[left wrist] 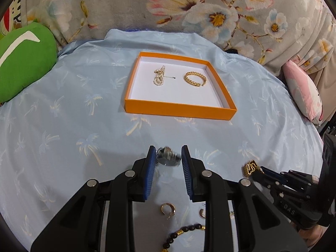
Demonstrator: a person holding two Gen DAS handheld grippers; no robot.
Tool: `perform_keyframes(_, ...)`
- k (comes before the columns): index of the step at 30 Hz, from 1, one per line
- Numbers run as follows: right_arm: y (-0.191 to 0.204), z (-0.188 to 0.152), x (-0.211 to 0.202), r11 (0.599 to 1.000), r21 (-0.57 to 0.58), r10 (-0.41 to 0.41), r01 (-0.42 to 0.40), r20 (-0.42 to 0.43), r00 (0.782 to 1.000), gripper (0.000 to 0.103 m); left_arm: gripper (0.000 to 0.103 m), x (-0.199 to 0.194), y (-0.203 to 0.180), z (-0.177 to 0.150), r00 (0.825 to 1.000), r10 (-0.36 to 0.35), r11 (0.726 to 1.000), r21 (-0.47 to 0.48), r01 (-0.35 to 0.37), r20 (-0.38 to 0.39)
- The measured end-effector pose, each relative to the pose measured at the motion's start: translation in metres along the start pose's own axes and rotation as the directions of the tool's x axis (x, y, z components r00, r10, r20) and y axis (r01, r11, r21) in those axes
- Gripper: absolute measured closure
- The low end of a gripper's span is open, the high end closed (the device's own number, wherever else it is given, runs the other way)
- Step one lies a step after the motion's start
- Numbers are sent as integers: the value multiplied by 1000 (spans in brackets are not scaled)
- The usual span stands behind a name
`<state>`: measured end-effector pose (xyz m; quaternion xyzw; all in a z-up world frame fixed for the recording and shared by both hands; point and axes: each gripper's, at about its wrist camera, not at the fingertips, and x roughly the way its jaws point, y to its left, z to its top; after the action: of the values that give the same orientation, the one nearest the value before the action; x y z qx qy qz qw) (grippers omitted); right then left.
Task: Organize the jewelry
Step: 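Carry the silver watch with the left tool while the right tool lifts the gold watch toward the box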
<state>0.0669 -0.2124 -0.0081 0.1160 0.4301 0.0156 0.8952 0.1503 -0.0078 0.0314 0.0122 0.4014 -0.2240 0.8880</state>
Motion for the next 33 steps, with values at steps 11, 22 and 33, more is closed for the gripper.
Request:
perform_keyframes(11,6,35,-40,997,22,74,-77,118,990,95,79,-8,-1,19,1000,4,1000,12,-5,31)
perform_keyframes(22,7,28,-41,997,43,58,-64,127,990,95,60,21,-8,-13,996,-18,999,42,22,-87)
perform_keyframes(33,0,19,-37,996,65,58,-67,120,991,95,95,40,-11,-16,996,23,1000,12,-22,-88)
